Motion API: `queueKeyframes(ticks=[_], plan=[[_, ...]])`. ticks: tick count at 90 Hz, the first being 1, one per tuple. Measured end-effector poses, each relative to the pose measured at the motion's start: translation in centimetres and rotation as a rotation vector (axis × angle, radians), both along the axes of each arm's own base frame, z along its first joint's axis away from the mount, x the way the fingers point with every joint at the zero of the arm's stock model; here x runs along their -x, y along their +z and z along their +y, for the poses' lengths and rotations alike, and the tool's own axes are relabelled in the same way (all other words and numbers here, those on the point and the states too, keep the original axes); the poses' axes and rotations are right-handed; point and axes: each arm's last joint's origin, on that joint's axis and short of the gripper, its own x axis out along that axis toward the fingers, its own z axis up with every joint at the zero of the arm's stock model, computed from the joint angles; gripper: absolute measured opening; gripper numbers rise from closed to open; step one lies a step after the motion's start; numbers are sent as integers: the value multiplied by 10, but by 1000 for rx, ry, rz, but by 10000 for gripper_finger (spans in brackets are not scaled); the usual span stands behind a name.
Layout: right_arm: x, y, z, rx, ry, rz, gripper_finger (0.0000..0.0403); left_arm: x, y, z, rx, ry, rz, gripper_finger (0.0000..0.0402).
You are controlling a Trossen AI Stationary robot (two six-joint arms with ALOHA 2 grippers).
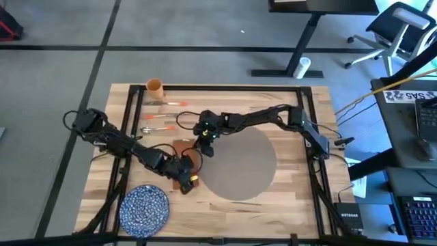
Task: Set table place
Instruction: Adjust the orange napkin
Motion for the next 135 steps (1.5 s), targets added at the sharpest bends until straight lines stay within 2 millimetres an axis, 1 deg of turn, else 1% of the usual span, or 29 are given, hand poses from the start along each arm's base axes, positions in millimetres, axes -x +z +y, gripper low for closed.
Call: queueKeyframes(ticks=[14, 27, 43, 50, 63, 84, 101, 114, 135], plan=[[-1, -11, 0, -16, -14, 18, 0, 3, 0, -6, 16, 10, 0, 0], [-2, -11, -1, -9, -30, 16, 0, 6, 0, -13, 27, 13, 3, 0], [-1, -12, -5, -7, -40, 17, 0, 13, -1, -21, -5, 41, 1, 0], [-1, -12, -8, -3, -50, 18, 0, 15, -5, -24, -9, 59, -3, 0], [0, -11, -10, -6, -58, 19, 0, 20, -22, -26, -29, 97, 46, 0], [0, -12, -11, -11, -64, 24, 0, 14, -39, -32, -32, 111, 43, 0], [0, -12, -11, -15, -66, 27, 0, 20, -42, -41, -21, 140, 65, 0], [0, -12, -11, -16, -66, 28, 0, 28, -44, -43, -32, 158, 113, 0], [0, -11, -11, -17, -67, 28, 0, 28, -44, -42, -34, 157, 118, 0]])
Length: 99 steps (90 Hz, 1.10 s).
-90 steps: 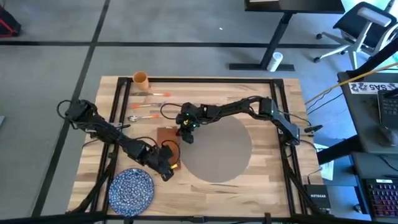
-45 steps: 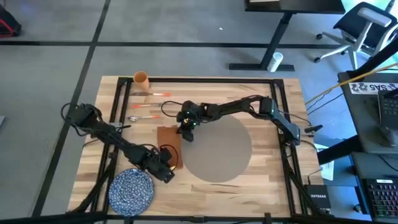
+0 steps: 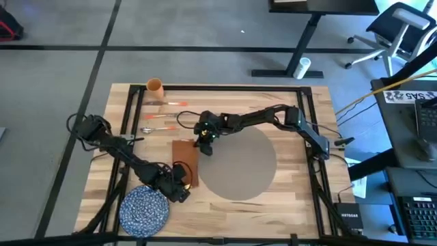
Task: Set table place
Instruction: Adjust the orange napkin
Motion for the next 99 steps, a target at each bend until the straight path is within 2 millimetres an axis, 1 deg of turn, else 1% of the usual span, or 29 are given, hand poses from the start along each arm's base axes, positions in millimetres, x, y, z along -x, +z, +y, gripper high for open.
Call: queueKeyframes(ticks=[29, 40, 50, 56, 68, 82, 99], plan=[[0, 0, -1, 5, -14, 4, 0, -5, 1, 13, -27, -38, 40, 0], [0, 0, -1, 8, -20, 5, 0, -2, 5, 20, -60, -40, 72, 0], [0, 0, -1, 6, -40, 11, 0, 5, 11, 30, -105, -24, 119, 0], [0, 0, -4, 5, -48, 13, 0, 6, 15, 32, -112, -25, 115, 0], [1, 0, -8, 8, -65, 15, 0, 5, 18, 32, -101, -34, 83, 0], [3, 0, -17, -1, -103, 22, 0, -1, 20, 24, -51, -43, -4, 0], [4, 0, -25, -5, -119, 22, 0, -1, 21, 19, -21, -56, -22, 0]])
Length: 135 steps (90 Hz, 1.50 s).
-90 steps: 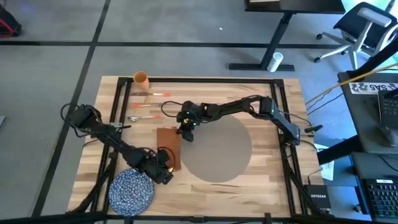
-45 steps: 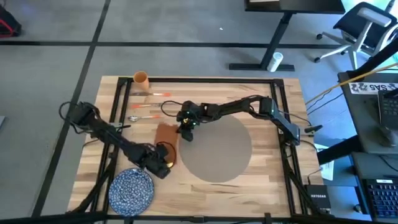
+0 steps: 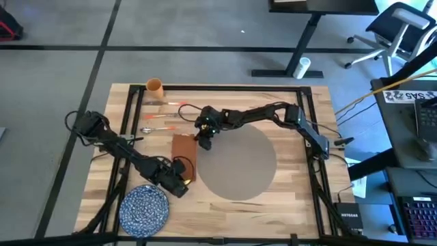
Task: Set table place
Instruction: Adjust the orange napkin, then move the yellow cup to the top right of the table
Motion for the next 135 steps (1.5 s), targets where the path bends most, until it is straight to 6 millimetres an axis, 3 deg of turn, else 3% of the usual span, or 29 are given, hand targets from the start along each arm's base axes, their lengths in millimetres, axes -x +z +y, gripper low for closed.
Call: queueKeyframes(ticks=[87, 135], plan=[[0, 3, 0, -50, 44, -14, 0, 0, 52, 3, 31, -70, -192, 0], [-28, 63, -6, 9, 144, -108, 0, -6, 71, 0, -19, -163, -203, 0]])
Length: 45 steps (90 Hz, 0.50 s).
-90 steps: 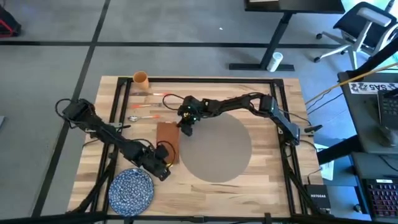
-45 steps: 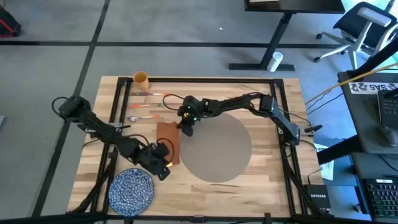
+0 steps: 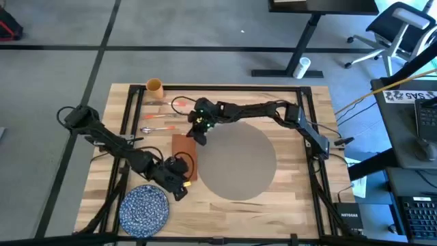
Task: Set table place
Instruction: Move the yellow cup to the top right of the table
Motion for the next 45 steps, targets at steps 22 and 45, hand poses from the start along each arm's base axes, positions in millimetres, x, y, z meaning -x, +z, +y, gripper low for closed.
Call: queueKeyframes(ticks=[22, 45], plan=[[-7, 30, -1, 21, 82, -34, 0, 19, 31, 15, -84, 51, -89, 0], [-12, 53, 1, -37, 167, -114, 0, 47, 78, 41, -199, 103, -311, 0]])
